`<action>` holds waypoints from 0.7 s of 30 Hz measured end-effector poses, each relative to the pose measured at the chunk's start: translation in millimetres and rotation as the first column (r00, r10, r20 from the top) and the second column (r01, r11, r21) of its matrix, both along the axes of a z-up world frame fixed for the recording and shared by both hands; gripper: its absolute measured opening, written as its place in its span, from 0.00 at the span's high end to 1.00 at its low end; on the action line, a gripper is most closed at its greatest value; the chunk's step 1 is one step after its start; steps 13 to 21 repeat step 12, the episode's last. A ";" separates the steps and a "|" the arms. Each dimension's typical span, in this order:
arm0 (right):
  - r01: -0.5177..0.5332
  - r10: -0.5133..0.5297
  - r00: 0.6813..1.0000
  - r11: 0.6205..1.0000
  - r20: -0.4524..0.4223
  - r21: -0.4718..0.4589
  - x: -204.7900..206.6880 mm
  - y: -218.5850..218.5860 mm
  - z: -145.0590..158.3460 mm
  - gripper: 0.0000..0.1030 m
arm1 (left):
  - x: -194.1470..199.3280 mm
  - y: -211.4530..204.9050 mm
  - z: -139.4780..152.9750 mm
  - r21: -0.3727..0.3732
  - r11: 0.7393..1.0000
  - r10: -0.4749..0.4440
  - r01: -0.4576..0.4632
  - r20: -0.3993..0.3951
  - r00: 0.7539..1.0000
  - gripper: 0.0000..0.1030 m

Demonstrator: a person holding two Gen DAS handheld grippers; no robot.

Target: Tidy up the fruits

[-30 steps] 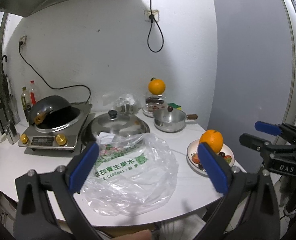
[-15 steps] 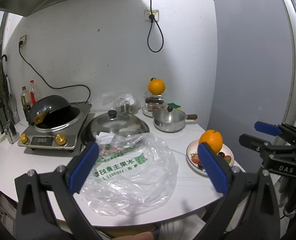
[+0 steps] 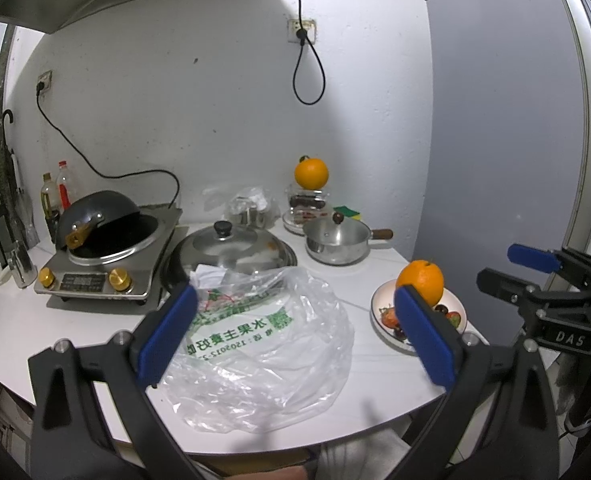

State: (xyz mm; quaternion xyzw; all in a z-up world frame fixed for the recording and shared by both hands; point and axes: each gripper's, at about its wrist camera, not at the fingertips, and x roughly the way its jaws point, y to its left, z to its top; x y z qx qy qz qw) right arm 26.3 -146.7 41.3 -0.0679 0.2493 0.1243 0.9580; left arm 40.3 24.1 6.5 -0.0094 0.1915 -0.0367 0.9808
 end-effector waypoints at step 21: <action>0.000 0.000 1.000 1.000 0.001 0.000 0.1 0.1 0.1 0.30 | 1.2 -2.4 0.8 0.003 1.000 -0.002 0.002 0.003 1.000 0.03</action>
